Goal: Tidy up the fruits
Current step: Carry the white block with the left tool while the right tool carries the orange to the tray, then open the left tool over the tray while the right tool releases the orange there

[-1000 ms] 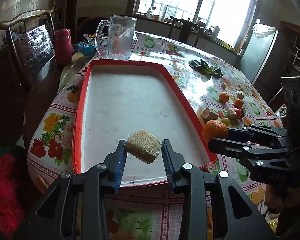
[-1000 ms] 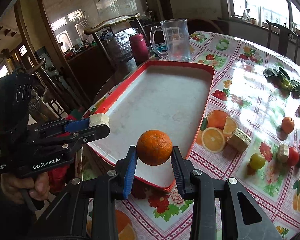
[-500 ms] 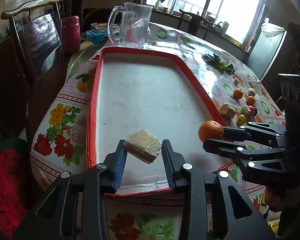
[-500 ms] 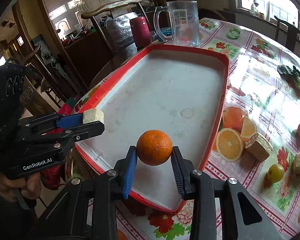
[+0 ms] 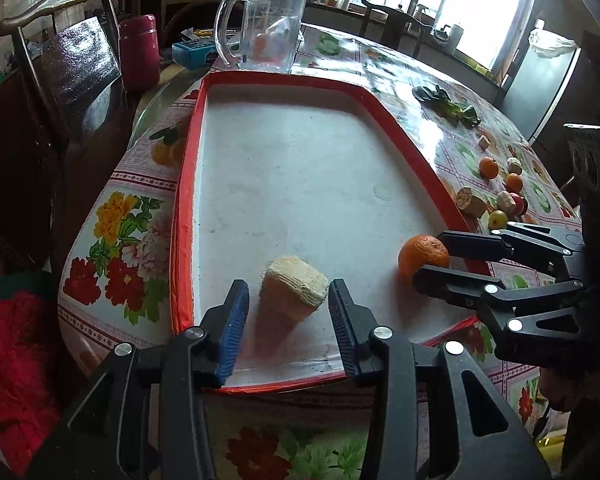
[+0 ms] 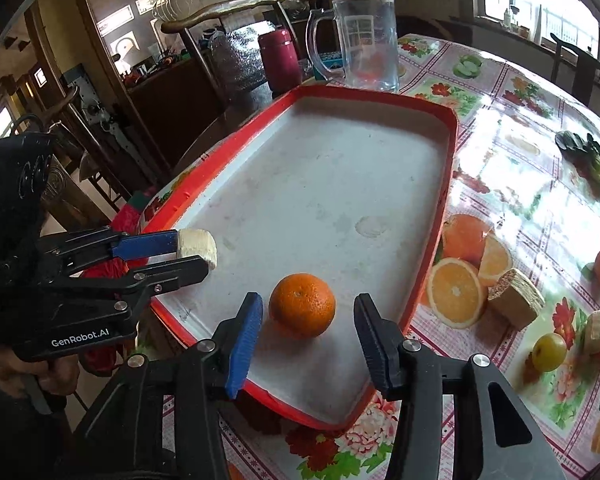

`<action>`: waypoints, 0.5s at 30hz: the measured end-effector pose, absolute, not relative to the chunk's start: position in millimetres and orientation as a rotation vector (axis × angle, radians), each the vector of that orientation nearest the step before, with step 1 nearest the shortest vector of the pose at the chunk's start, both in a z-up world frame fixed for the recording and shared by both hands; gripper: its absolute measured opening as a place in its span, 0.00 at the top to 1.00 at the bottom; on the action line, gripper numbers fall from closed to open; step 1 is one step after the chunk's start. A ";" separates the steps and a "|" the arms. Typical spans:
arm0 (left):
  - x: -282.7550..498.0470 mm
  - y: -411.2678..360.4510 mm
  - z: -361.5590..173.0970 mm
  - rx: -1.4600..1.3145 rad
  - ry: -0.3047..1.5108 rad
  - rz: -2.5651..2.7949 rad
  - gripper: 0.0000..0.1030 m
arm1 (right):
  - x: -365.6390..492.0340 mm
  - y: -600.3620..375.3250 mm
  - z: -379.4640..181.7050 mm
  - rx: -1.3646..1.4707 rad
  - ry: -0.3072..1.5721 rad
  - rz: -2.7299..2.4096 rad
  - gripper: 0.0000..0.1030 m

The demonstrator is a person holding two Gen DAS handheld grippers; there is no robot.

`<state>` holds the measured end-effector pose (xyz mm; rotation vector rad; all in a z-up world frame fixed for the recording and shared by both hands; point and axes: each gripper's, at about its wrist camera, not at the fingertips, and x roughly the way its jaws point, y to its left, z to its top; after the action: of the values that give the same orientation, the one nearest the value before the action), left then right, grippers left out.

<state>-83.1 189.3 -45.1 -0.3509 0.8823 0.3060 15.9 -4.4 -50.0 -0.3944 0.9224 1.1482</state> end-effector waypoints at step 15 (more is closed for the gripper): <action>-90.2 167.3 -11.1 -0.368 0.795 0.303 0.50 | 29.1 -91.1 -19.7 -0.203 0.880 1.112 0.41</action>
<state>-90.2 167.3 -11.1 -0.3677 0.7954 0.3027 29.1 -91.1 -19.7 -0.2029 0.8797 1.1117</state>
